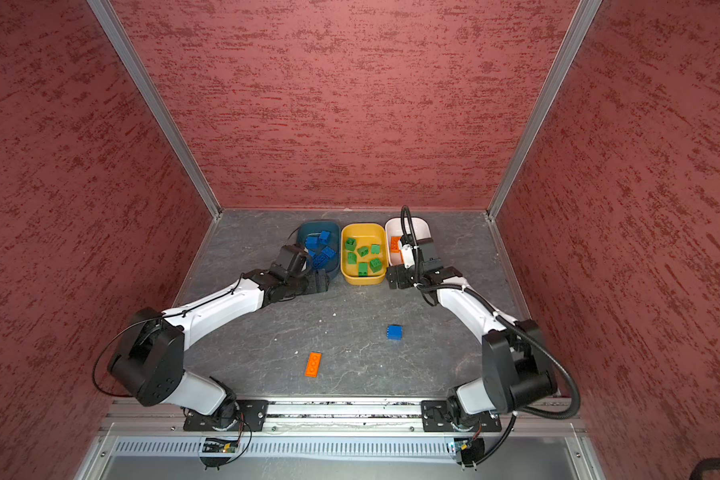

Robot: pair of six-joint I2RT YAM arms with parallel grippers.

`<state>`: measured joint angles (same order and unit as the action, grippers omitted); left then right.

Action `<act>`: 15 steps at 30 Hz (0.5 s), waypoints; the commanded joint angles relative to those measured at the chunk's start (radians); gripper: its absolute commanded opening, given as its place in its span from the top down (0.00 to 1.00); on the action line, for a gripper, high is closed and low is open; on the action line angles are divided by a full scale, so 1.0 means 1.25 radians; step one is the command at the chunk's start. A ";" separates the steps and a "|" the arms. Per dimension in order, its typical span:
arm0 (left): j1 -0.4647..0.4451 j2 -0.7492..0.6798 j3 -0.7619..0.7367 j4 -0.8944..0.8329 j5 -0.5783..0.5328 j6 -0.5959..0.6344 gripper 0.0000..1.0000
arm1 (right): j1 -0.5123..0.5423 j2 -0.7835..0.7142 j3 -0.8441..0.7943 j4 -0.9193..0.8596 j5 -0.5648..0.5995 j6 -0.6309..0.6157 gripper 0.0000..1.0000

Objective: Sort the legos into containers by color
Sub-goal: 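Grasp the blue brick with the right gripper while the left gripper lowers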

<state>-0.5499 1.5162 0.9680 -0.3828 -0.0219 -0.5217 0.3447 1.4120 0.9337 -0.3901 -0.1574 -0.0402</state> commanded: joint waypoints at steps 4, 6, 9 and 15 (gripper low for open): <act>-0.064 -0.024 -0.017 -0.075 -0.002 -0.005 0.01 | 0.094 -0.058 -0.056 -0.239 -0.013 -0.364 0.01; -0.084 -0.032 -0.026 -0.122 -0.010 -0.028 0.00 | 0.109 -0.059 -0.076 -0.248 -0.003 -0.430 0.01; -0.121 -0.052 -0.053 -0.181 0.011 -0.074 0.00 | 0.127 -0.058 -0.097 -0.230 -0.028 -0.490 0.01; -0.217 -0.112 -0.130 -0.226 0.004 -0.146 0.00 | 0.158 -0.003 -0.118 -0.191 -0.032 -0.517 0.02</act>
<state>-0.7959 1.4120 0.8410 -0.6121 -0.0208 -0.6392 0.5262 1.3773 0.7959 -0.6430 -0.1829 -0.5983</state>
